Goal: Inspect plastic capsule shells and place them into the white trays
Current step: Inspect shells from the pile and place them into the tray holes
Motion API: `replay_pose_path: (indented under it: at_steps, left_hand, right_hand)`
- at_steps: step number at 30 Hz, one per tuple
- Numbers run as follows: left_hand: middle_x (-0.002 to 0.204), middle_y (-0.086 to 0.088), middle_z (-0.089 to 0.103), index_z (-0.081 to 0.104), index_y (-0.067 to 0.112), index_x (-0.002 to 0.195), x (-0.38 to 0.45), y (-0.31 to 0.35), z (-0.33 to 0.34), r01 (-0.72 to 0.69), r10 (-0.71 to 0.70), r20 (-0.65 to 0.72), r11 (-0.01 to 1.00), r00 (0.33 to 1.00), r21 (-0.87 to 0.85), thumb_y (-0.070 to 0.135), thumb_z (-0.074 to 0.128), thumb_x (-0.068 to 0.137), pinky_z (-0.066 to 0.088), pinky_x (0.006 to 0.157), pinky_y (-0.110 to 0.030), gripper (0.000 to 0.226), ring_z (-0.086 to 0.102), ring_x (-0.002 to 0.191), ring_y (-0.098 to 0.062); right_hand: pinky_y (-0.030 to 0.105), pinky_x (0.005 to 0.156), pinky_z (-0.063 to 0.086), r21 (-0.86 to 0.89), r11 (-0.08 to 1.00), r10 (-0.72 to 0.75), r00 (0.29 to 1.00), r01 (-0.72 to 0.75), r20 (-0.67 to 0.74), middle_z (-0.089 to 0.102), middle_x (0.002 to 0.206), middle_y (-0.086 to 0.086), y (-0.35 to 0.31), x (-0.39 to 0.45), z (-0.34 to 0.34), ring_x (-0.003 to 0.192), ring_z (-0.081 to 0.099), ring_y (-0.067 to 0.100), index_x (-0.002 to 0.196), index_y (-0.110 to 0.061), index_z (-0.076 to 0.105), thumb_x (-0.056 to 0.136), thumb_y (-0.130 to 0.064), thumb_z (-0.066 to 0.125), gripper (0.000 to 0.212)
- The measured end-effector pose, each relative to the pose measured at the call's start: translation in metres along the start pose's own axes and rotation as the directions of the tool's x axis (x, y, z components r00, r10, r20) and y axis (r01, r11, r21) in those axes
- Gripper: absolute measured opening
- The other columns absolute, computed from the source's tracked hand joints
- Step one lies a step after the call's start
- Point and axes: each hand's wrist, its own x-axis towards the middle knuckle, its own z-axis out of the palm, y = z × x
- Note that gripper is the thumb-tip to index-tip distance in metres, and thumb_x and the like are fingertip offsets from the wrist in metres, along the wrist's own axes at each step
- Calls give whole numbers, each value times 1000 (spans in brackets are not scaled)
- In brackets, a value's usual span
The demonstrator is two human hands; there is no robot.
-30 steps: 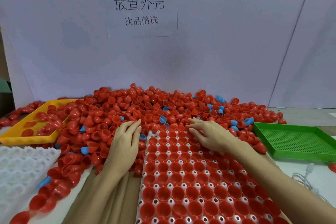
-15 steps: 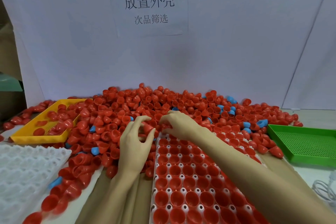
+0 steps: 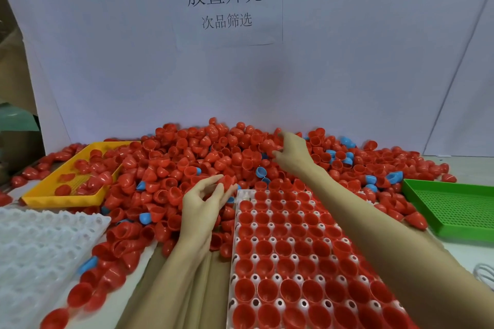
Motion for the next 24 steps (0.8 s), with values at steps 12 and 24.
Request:
replay_pose_path:
  at_steps: [12,24]
  left_hand:
    - [104,-2,72,66,30,131,5,-4,-5,-272,241,127,873,962,405,15,68,101,60,85,-26,34,73,94,-14]
    - [94,15,71,74,21,95,15,-7,0,-472,359,325,483,875,738,16,75,96,55,82,-16,5,68,88,-1]
  right_hand:
    - [26,92,57,119,991,-72,996,65,54,74,103,-15,86,-78,-74,95,70,3,104,-24,79,105,-9,57,27]
    - [29,98,56,272,950,-176,982,152,64,75,109,-16,106,-121,-71,109,67,-1,104,-31,79,103,-10,60,28]
